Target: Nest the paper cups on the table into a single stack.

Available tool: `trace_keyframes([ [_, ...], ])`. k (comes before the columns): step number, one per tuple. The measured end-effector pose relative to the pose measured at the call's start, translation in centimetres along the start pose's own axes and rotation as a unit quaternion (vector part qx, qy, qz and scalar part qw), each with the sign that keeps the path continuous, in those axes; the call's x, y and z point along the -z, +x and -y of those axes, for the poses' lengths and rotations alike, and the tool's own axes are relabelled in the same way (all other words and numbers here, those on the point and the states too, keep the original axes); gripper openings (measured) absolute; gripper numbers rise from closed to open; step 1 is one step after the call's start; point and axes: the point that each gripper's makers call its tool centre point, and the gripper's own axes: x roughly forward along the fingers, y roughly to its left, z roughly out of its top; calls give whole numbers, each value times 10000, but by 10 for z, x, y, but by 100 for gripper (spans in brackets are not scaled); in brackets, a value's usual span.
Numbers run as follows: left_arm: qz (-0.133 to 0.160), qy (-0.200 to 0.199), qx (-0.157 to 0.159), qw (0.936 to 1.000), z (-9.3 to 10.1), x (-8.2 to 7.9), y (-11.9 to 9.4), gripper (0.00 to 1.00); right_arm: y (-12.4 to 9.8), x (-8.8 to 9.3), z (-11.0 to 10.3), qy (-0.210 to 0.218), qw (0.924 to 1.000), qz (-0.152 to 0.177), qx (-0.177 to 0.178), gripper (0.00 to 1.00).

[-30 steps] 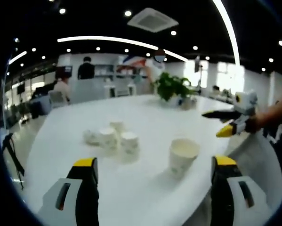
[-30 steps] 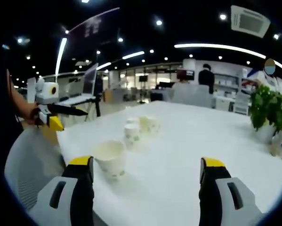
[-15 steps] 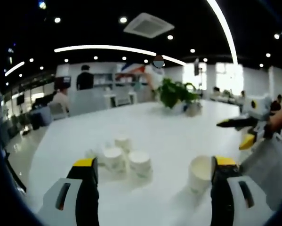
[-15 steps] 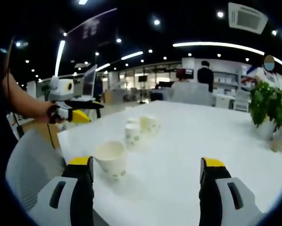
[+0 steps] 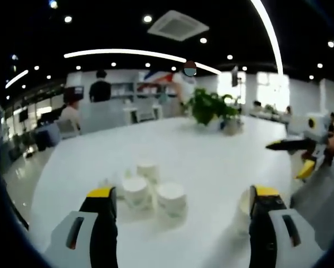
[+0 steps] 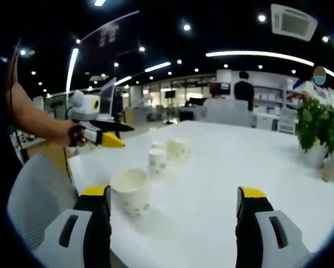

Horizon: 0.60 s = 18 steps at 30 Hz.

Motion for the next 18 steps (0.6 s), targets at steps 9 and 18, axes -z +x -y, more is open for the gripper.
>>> trace_keyframes([
  [9,-92,-48,31,9999,-7,13,21,95,2,2,1,-32,10000,-63,-9,91],
  [18,-265,-35,88,9996,-6,30,38,90,3,4,3,-13,9999,-103,7,91],
])
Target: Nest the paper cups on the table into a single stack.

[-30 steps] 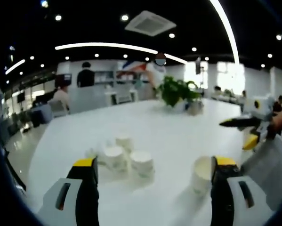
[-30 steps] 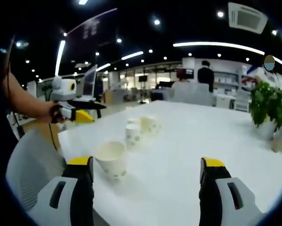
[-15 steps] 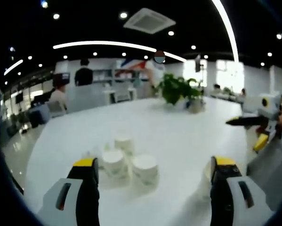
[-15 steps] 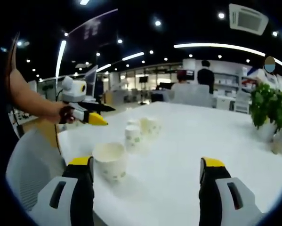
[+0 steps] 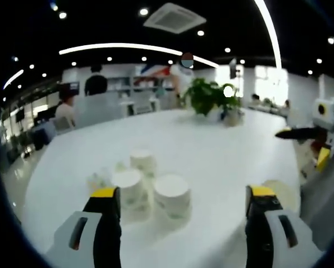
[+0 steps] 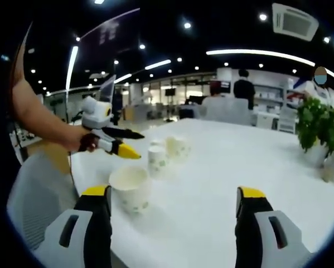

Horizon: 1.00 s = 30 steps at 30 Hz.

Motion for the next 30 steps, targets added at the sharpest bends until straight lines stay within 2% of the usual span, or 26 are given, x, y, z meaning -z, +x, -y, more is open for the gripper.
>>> trace_keyframes([
  [11,-43,58,104,9999,-1,7,17,80,-1,0,2,7,10000,-14,30,90],
  [15,-122,57,175,9998,0,14,24,77,-1,1,2,20,10000,-26,32,90],
  [19,-136,-121,206,9996,-1,19,29,72,-1,2,1,7,10000,-59,12,89],
  [30,-120,-156,286,9994,0,19,37,58,0,3,1,-16,9999,-116,-4,89],
])
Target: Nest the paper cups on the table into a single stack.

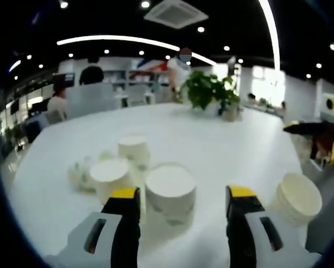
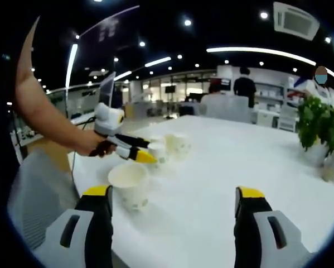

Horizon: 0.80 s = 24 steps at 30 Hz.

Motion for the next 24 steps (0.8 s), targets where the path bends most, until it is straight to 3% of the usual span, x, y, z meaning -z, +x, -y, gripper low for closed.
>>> trace_keyframes([
  [5,14,-121,-50,9999,-6,-1,5,50,1,1,0,0,10000,-28,-19,88],
  [10,44,-185,-100,9998,-11,-4,8,50,1,1,-1,-30,10000,-39,-34,88],
  [24,-77,180,108,9998,-3,-5,24,49,0,0,1,8,10000,-28,-1,88],
])
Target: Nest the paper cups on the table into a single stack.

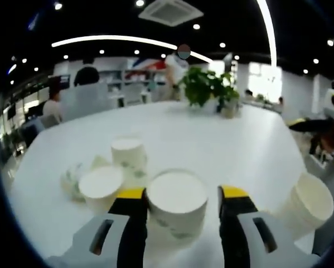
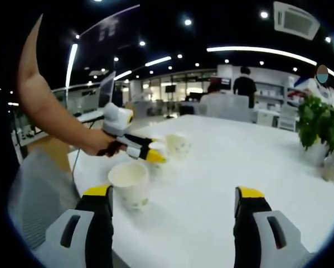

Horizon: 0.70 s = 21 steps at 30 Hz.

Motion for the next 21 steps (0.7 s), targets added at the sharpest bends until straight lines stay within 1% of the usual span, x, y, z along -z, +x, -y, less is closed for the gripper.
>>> trace_keyframes([
  [3,-27,77,4,10000,1,1,2,46,0,0,0,0,10000,7,12,88],
  [5,-47,105,-24,9999,-1,2,2,41,0,0,1,0,10000,3,15,88],
  [9,-27,176,-31,9998,-3,2,2,40,0,0,1,0,10000,9,30,88],
  [14,-23,214,51,9998,-2,1,3,40,1,0,0,-6,10000,3,27,88],
  [21,-130,294,179,9993,-2,0,5,39,1,0,1,-30,10000,-10,38,88],
])
